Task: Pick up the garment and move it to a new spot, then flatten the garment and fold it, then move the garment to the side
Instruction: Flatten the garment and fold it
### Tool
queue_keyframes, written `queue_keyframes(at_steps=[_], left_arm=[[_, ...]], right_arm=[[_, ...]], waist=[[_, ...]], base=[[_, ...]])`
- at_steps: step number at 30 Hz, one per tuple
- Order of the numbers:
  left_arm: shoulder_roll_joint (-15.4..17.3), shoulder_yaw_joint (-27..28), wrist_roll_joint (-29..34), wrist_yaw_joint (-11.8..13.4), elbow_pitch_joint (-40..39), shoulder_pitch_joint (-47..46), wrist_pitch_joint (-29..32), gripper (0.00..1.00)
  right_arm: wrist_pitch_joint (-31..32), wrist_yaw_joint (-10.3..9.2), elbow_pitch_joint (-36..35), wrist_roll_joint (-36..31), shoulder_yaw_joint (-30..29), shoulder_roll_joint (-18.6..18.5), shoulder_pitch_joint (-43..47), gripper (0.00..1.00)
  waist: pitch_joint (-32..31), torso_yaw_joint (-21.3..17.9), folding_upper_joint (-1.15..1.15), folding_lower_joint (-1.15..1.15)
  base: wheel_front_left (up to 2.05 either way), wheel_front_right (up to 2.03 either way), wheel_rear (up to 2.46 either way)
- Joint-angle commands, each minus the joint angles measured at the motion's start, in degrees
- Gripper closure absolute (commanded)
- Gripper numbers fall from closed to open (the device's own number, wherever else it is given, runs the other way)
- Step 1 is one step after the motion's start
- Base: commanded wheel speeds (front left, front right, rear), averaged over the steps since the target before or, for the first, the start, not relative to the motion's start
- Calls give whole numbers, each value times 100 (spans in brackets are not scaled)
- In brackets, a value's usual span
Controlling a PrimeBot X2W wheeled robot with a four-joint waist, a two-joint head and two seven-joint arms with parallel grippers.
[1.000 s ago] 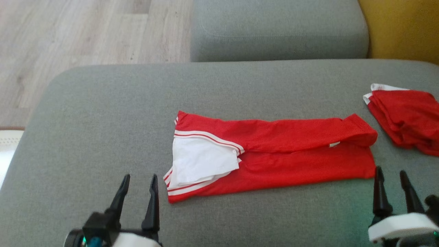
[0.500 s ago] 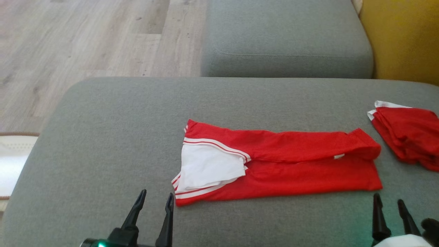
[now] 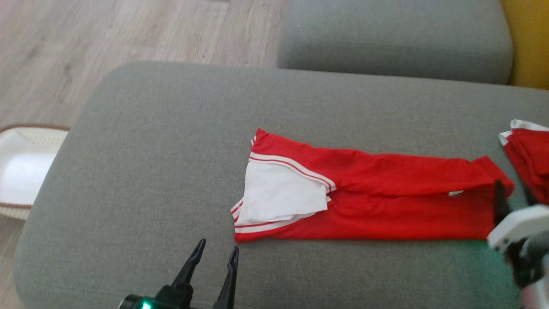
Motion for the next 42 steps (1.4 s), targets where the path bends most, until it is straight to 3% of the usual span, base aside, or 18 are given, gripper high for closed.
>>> queue_keyframes(at_steps=[1, 5, 14, 30, 31, 32, 35, 42], left_arm=[[-105, 112, 34, -29, -175, -338, -69, 0], [-153, 36, 24, -90, -177, -502, -69, 0], [-196, 0, -3, -100, -99, -755, -69, 0], [-211, -55, 28, -157, -2, -1044, -69, 0], [-211, -62, 23, -166, -1, -1055, -69, 0], [-211, -67, 21, -174, 1, -1065, -69, 0], [-211, -64, 25, -190, 2, -1086, -69, 0], [-212, -24, 28, -207, 37, -1031, -69, 0]], right_arm=[[152, -5, -54, -135, 66, -269, -383, 0], [599, -5, 218, -430, -35, -492, -843, 0], [1047, -5, 570, -774, -222, -568, -1119, 0], [1514, -5, 481, -707, -369, -102, -996, 2], [1553, -5, 496, -672, -370, -99, -986, 16], [1593, -5, 518, -645, -373, -99, -975, 43], [1680, -5, 560, -544, -314, -93, -962, 100], [1471, -5, 491, -410, -74, -259, -869, 100]], waist=[[180, 23, 0, 0], [448, 31, 0, 0], [721, -44, 0, 0], [970, -118, 0, 0], [978, -106, 0, 0], [985, -96, 0, 0], [990, -68, 0, 0], [786, -109, 0, 0]], base=[[0, 0, 0], [0, 0, 0], [0, 0, 0], [0, 0, 0], [0, 0, 0], [0, 0, 0], [0, 0, 0], [0, 0, 0]])
